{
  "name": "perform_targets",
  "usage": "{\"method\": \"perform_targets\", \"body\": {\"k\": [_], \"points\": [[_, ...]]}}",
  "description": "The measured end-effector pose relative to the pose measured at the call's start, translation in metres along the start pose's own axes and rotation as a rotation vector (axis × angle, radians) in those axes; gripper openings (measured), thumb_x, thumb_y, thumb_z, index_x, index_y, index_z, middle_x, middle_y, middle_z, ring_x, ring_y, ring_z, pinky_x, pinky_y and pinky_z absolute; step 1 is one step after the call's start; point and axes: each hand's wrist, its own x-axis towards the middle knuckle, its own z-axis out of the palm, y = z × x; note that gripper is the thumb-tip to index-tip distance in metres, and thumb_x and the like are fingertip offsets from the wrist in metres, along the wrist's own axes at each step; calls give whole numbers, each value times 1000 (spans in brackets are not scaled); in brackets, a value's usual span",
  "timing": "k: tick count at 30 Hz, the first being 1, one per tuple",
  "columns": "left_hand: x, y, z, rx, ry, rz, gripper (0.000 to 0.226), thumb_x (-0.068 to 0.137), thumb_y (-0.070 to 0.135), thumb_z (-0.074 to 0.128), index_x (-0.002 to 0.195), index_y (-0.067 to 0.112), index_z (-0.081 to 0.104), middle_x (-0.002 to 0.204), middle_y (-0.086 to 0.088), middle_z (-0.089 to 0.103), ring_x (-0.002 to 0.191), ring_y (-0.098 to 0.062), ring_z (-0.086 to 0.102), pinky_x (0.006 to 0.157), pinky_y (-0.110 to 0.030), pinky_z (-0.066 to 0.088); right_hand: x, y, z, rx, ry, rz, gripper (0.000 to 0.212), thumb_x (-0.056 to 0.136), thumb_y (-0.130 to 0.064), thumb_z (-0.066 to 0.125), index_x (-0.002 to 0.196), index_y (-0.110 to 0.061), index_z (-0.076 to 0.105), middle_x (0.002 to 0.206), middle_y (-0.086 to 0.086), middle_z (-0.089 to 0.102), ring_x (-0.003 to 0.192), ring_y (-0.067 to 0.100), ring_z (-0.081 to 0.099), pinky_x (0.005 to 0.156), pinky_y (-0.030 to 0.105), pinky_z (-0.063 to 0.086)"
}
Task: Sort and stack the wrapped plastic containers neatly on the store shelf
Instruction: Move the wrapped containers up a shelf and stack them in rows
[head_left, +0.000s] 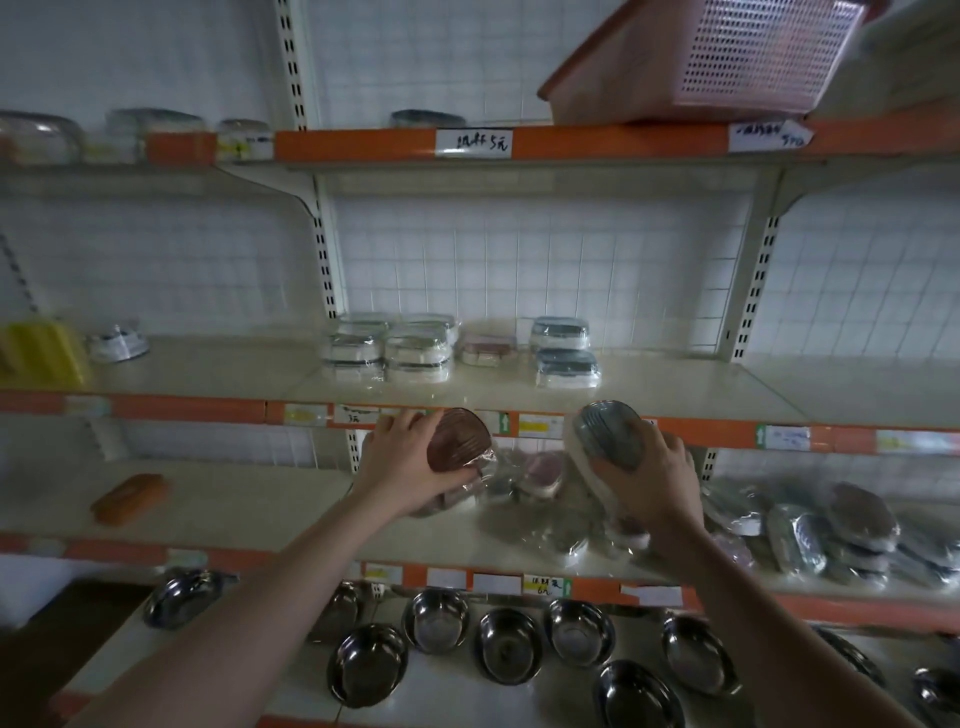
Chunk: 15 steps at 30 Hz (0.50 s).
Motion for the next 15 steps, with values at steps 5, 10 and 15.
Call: {"method": "perform_targets", "body": {"k": [5, 10, 15], "points": [[43, -1, -2, 38, 34, -1, 121, 40, 89, 24, 145, 29, 32, 139, 1, 41, 123, -29, 39, 103, -36, 35, 49, 4, 4, 0, -23, -29, 69, 74, -44, 71, 135, -22, 46, 124, 15, 52, 114, 35, 46, 97, 41, 39], [107, 9, 7, 33, 27, 5, 119, 40, 88, 28, 144, 31, 33, 142, 1, 41, 127, -28, 40, 105, -36, 34, 116, 15, 13, 55, -23, -54, 66, 74, -44, 72, 131, -21, 49, 121, 15, 53, 111, 36, 49, 95, 41, 42], [174, 30, 22, 12, -33, 15, 98, 66, 75, 61, 147, 29, 29, 149, 0, 33, 133, -25, 34, 107, -35, 29, 193, 25, 24, 35, -49, -120, 66, 72, -49, 71, 130, -24, 49, 119, 12, 55, 107, 32, 51, 93, 43, 45]]}}
